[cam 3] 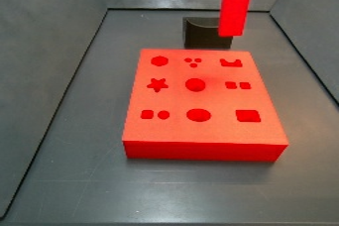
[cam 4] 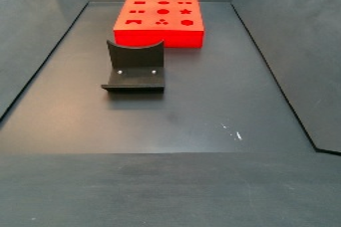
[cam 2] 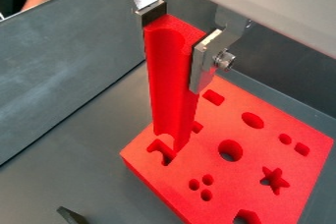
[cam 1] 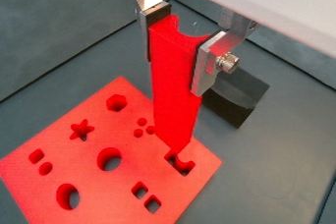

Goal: Insert the arch object.

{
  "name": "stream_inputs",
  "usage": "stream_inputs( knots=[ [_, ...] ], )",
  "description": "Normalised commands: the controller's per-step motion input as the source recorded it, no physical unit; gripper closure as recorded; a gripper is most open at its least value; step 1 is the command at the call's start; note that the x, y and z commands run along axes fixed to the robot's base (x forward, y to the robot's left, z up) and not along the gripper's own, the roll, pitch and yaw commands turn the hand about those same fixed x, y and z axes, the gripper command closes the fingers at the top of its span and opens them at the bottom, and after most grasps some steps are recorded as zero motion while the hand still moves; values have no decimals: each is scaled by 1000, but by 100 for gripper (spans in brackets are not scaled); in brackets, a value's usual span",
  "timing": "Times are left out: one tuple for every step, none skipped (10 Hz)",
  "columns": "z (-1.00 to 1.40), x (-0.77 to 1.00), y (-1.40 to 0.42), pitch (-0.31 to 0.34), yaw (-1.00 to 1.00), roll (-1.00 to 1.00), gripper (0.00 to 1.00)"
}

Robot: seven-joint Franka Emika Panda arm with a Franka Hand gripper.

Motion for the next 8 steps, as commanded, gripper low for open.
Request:
stream_inputs(
  knots=[
    [0, 97, 0, 20, -17, 0, 100],
    [0, 86, 0, 0, 0, 0, 100],
    [-3, 20, 0, 0, 0, 0, 100],
    [-163, 254, 0, 81, 0, 63, 100],
    [-320, 403, 0, 101, 0, 87, 100],
    [-486, 329, 0, 46, 0, 87, 100],
    [-523, 257, 11, 0, 0, 51, 100],
    [-477, 206, 69, 0, 0, 21, 100]
  ],
)
